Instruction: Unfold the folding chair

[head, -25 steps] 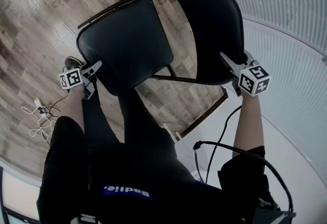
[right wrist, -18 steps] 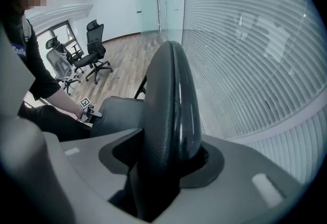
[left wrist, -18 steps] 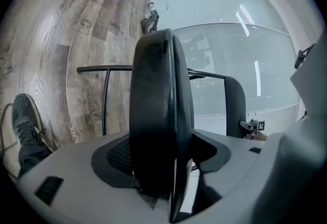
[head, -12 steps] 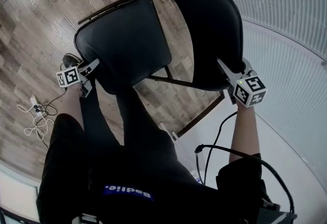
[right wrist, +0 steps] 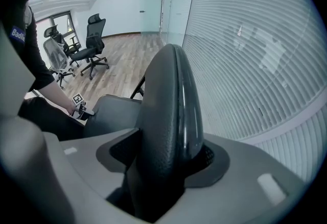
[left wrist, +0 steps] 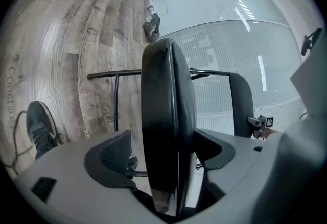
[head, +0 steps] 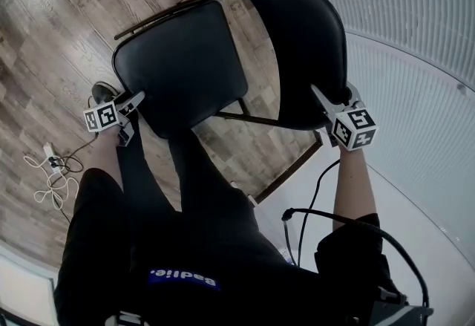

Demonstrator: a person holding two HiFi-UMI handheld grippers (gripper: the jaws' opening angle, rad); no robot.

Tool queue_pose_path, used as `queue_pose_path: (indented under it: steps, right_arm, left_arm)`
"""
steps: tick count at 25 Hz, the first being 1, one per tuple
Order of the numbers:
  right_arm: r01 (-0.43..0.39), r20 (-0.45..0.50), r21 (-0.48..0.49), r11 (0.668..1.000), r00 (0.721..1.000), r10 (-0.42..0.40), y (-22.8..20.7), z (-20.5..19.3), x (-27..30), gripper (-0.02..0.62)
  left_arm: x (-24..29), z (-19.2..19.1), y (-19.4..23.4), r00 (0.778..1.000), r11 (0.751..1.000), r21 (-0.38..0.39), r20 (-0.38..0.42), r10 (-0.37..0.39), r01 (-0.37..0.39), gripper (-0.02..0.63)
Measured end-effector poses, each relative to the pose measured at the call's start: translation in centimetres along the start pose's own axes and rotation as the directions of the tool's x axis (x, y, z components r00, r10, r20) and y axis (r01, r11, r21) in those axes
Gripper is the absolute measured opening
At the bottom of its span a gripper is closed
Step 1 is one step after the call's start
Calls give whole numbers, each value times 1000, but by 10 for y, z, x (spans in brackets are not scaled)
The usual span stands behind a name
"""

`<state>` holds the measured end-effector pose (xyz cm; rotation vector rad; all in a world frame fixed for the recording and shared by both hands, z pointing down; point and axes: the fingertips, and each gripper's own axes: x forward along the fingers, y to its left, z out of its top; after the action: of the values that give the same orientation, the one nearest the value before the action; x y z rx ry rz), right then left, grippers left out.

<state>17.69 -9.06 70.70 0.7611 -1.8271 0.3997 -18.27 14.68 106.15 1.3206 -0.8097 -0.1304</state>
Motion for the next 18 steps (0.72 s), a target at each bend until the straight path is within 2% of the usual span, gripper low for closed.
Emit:
queue_pose_path:
  steps: [7, 10, 12, 15, 18]
  right_arm:
    - [-5, -5, 31, 999, 1000, 5, -3, -2, 3, 258]
    - [-14, -3, 56, 998, 1000, 14, -4, -3, 2, 272]
    - [-20, -15, 73, 997, 1000, 21, -6, -4, -2, 318]
    - [23, -15, 66, 998, 1000, -22, -16, 3, -15, 330]
    - [57, 38, 69, 996, 997, -60, -28, 16, -34, 342]
  left_arm:
    - [-47, 5, -17, 993, 992, 53, -8, 116, -116, 357]
    - [-64, 11, -53, 994, 991, 84, -17, 105, -104, 357]
    - [-71, 12, -84, 995, 989, 118, -41, 90, -84, 357]
    - [-83, 18, -130, 995, 984, 168, -71, 67, -54, 357]
    - [-93, 32, -166, 995, 969, 240, -74, 68, -49, 356]
